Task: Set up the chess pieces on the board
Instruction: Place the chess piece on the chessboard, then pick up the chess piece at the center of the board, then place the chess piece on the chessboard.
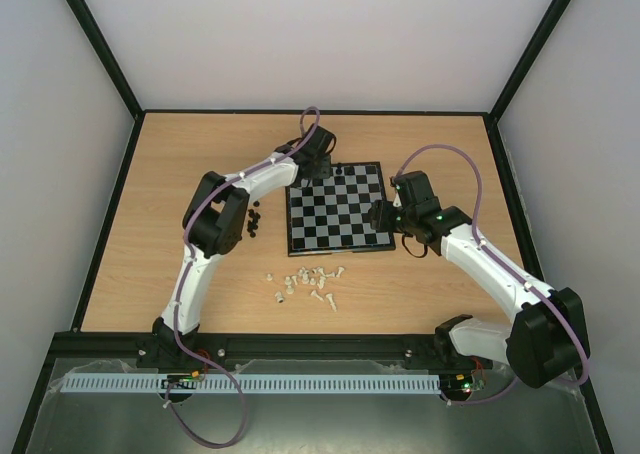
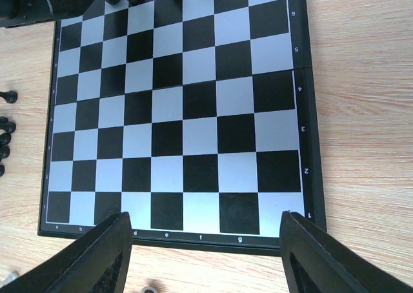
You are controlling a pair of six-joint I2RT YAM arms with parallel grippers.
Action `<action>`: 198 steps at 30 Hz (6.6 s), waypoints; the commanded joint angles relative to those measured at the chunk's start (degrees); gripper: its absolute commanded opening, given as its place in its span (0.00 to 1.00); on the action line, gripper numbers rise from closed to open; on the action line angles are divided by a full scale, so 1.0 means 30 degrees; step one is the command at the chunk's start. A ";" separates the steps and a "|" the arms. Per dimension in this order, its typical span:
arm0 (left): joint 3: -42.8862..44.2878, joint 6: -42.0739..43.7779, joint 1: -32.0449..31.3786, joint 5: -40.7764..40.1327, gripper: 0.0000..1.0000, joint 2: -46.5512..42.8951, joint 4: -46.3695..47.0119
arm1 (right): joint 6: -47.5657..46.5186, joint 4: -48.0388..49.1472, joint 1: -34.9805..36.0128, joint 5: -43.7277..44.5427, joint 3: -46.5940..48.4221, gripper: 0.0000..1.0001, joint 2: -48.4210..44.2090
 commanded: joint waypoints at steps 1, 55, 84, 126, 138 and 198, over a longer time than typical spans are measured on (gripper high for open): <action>0.0409 -0.0034 -0.0061 -0.0184 0.35 0.0211 -0.0266 | -0.0212 -0.0033 0.0078 -0.0272 -0.0284 0.63 0.0067; -2.4111 -0.5983 0.3679 -0.3846 0.99 -2.8418 0.3133 | -0.0238 -0.2882 0.7138 0.1083 1.9128 0.56 1.8572; -2.5209 -0.6295 0.3690 -0.3172 1.00 -3.1377 0.2991 | -0.0058 -0.1681 0.8673 0.4018 2.4378 0.42 2.4234; -2.5380 -0.5986 0.3694 -0.3289 0.99 -3.0796 0.3571 | -0.0538 -0.2410 0.8676 0.4509 2.6367 0.12 2.5723; -2.5314 -0.5968 0.3694 -0.3316 1.00 -3.0618 0.3638 | -0.0805 -0.2866 0.8556 0.5232 2.6338 0.11 2.4697; -2.4378 -0.5484 0.3665 -0.1639 1.00 -2.5018 0.6948 | -0.0271 -0.2370 -0.2025 0.5773 1.7933 0.11 1.9513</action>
